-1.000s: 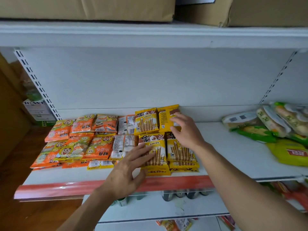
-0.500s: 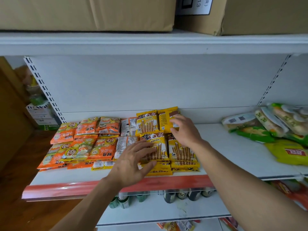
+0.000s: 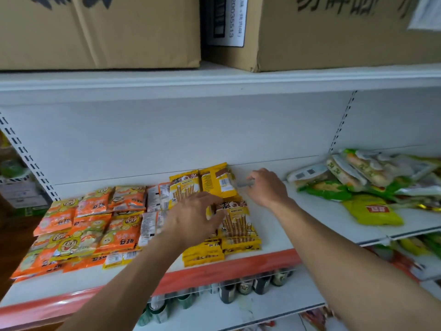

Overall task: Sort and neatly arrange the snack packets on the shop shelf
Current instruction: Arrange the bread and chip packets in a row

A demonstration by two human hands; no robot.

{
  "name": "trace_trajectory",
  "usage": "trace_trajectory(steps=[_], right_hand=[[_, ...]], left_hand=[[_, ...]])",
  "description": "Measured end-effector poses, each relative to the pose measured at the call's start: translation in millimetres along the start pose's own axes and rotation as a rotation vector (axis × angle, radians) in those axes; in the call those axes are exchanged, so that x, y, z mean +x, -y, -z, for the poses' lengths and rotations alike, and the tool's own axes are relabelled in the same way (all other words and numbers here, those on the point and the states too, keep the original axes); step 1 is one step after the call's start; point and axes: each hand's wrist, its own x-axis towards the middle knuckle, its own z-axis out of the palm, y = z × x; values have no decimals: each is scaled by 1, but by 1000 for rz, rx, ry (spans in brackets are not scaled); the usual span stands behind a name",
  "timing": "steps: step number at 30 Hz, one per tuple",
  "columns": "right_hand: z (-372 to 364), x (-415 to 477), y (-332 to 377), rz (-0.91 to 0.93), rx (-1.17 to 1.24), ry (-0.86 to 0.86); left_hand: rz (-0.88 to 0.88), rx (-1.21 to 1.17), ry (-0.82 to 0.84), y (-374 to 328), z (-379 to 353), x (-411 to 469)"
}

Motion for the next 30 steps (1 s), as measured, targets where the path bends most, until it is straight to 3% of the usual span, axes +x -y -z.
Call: trace_trajectory(steps=[9,18,24,30], right_hand=[[46,-24,-99,-206,-89,-18],[66,-59,-249,-279,-126,-229],[45,-63,-325,-211,-93,-153],[16,-67,-342,-151,-61,-318]], left_hand=[[-95,108,114,-79,-42,78],[-125,-3,274,-167,-155,134],[-70,-35,159,-209,-223,170],[-3,-123,75,-235,-276,196]])
